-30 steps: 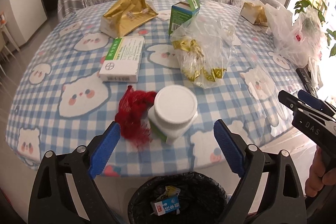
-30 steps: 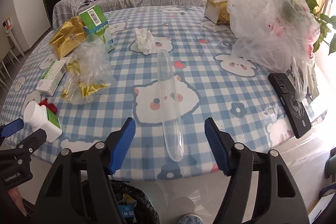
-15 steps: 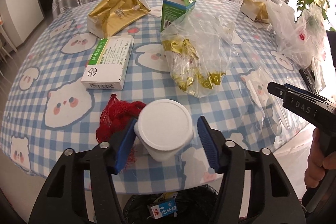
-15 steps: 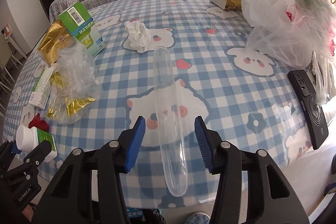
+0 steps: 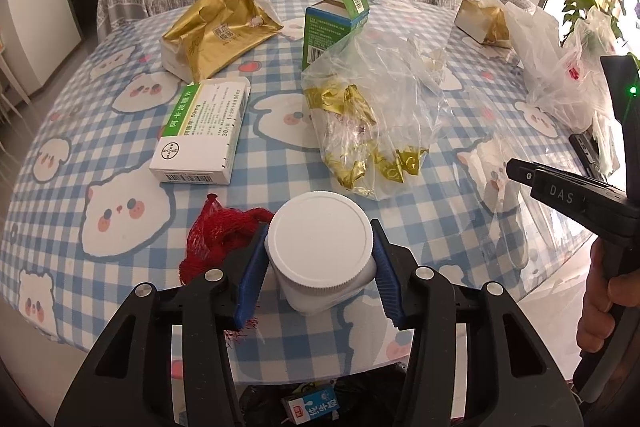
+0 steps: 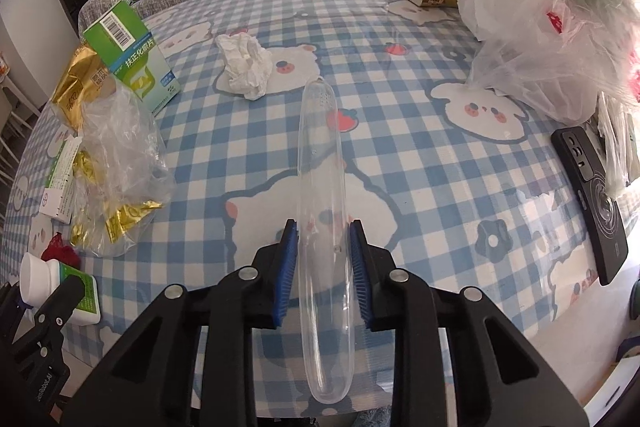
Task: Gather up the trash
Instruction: 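Lift the pill bottle and plastic tube and carry both over the trash bin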
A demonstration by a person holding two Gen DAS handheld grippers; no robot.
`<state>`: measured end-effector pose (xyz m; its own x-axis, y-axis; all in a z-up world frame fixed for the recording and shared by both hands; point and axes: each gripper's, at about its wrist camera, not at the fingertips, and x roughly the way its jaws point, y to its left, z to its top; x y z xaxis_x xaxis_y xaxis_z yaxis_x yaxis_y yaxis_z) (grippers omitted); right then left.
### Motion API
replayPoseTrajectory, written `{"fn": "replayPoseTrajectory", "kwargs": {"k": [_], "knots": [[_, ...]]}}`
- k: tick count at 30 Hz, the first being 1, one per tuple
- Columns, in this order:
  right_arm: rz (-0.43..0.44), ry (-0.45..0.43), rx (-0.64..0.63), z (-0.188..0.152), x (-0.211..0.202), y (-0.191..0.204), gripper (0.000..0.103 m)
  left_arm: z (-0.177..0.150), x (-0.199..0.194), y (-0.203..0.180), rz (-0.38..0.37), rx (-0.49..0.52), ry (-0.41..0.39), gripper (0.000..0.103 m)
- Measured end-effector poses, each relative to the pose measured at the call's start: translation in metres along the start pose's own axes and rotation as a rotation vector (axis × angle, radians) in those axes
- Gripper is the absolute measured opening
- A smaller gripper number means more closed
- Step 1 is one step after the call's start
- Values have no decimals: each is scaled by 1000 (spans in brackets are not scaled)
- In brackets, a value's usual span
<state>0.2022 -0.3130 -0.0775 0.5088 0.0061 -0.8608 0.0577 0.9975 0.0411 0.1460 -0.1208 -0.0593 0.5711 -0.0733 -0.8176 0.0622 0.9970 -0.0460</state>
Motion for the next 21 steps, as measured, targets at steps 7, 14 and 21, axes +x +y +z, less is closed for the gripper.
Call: {"fn": "replayPoseTrajectory", "kwargs": {"k": [7,14,21], "knots": [[-5,-12,5,-1,-9,-2,25,0,-8,1,-26,-9,-7,48],[-2,-40,7,-7,-28,0,25,-4,-16,2,-32,-14,-7,48],[6,-64,7,-17,-48,0,25,-13,-32,4,-37,-19,-9,48]]}}
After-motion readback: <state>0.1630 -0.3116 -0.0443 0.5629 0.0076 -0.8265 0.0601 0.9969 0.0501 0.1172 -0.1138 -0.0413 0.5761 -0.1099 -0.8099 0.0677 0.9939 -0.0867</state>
